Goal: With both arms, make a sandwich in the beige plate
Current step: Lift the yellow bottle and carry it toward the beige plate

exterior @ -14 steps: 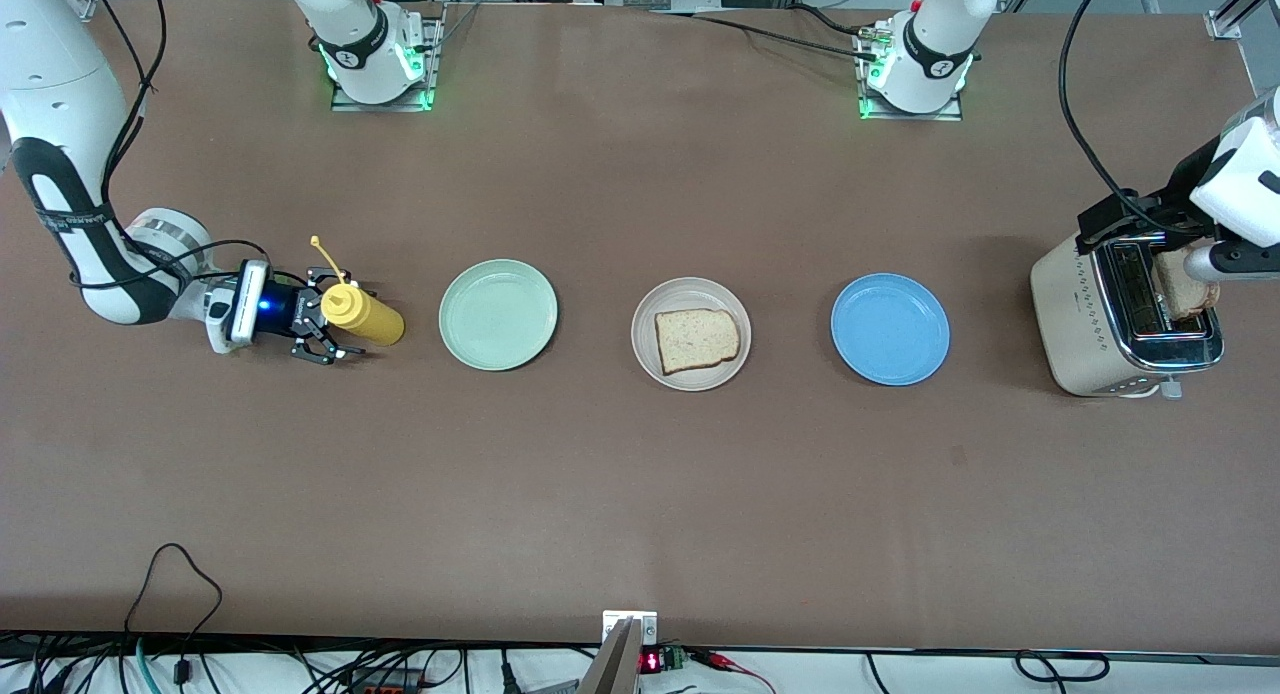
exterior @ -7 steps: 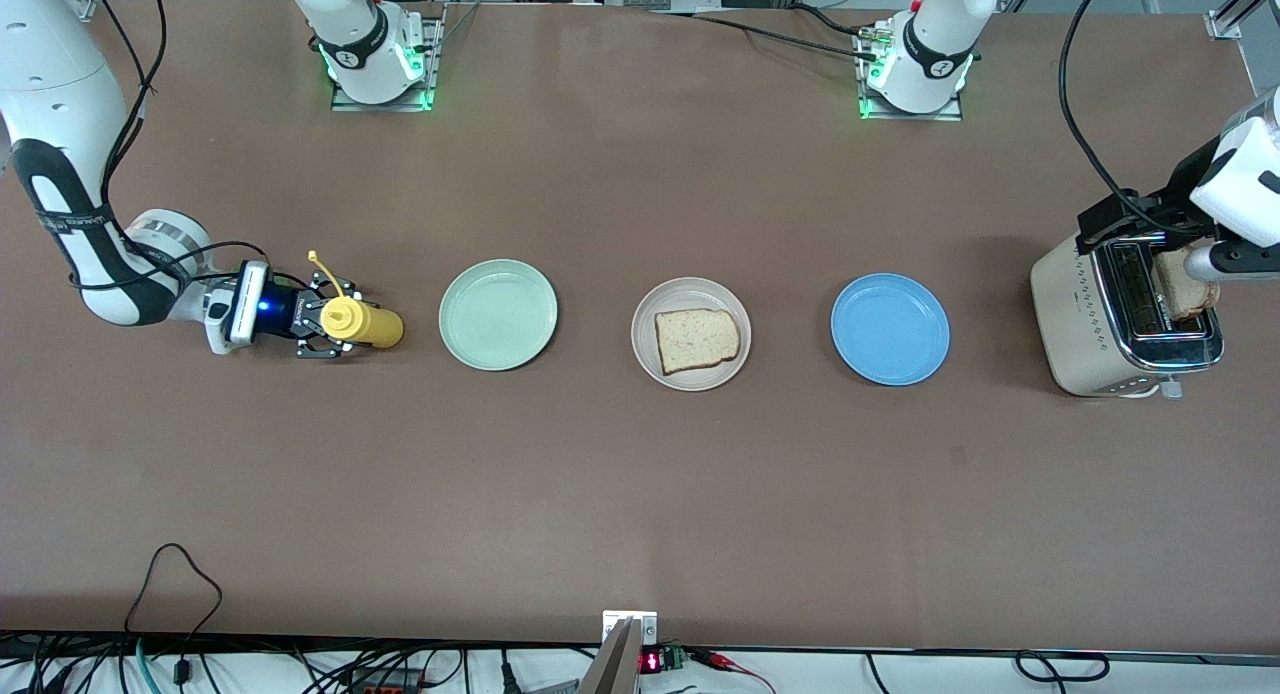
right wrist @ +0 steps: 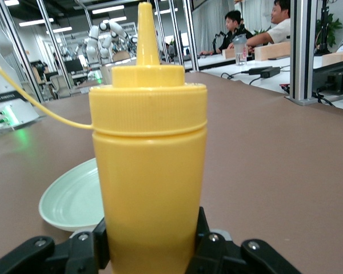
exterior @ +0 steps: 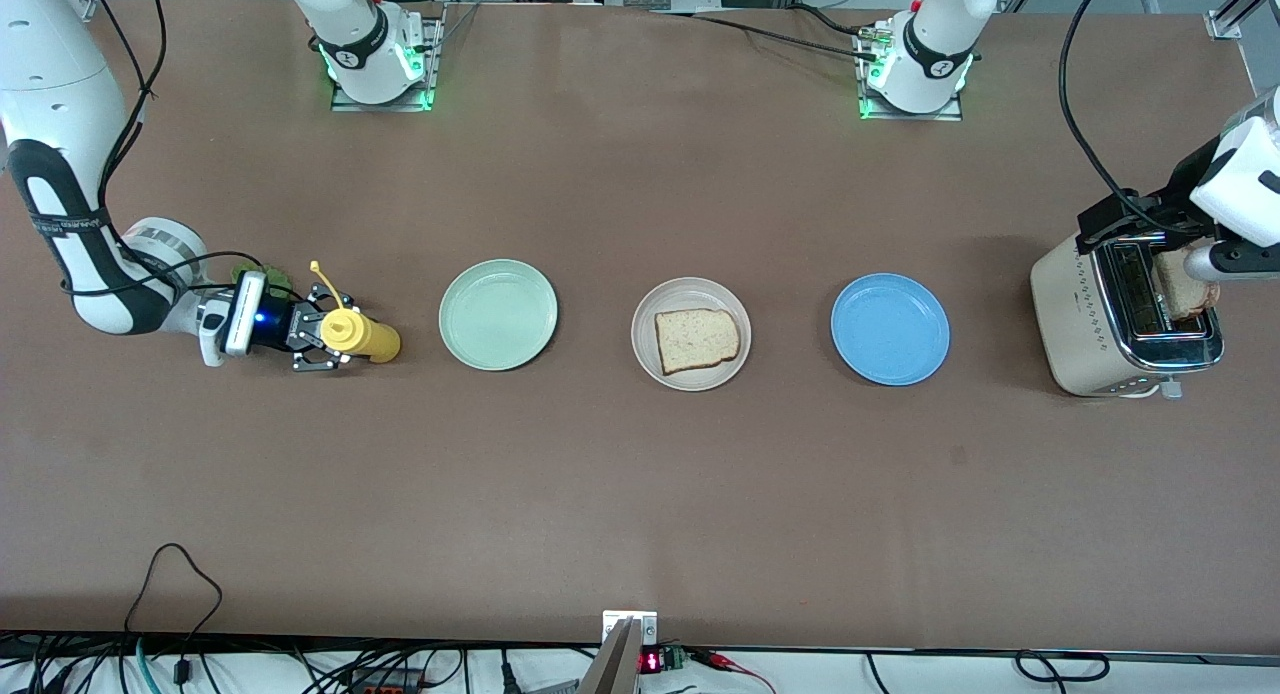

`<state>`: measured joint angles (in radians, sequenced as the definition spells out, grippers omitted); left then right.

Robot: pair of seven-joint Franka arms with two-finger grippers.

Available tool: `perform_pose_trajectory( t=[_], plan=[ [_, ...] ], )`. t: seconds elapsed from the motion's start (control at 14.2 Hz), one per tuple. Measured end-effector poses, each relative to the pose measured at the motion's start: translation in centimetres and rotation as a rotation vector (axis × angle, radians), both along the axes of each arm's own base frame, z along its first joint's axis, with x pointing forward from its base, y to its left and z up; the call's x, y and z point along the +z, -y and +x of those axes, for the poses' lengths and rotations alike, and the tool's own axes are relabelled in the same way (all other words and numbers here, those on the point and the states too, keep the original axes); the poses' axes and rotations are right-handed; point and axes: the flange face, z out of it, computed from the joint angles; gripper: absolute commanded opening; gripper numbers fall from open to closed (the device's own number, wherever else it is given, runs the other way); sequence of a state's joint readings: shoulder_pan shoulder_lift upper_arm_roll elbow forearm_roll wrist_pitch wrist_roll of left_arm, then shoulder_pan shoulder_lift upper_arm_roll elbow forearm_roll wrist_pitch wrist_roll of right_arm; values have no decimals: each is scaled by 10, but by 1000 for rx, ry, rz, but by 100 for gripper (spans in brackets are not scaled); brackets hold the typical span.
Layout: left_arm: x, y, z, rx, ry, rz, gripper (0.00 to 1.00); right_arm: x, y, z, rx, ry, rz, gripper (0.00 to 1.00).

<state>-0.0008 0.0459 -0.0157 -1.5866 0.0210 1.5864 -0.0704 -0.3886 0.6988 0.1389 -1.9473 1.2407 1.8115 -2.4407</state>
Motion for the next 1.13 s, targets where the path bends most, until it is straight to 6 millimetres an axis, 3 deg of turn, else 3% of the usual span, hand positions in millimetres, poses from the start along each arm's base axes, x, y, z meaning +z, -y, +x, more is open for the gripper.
perform_pose_trajectory(
  t=[0.28,0.56,0.84,1.13],
  plan=[
    [0,0,0,0,-1,0,100,31,-19,24,-9,-6,-80,0],
    [1,0,-2,0,-6,0,100,84,-58,48,-44,-29,-186,0],
    [2,1,-7,-1,-33,1,100,119,-114,61,-92,-40,-330,0],
    [3,2,-8,-2,-32,1,100,145,-195,61,-147,-78,-485,0]
  ],
)
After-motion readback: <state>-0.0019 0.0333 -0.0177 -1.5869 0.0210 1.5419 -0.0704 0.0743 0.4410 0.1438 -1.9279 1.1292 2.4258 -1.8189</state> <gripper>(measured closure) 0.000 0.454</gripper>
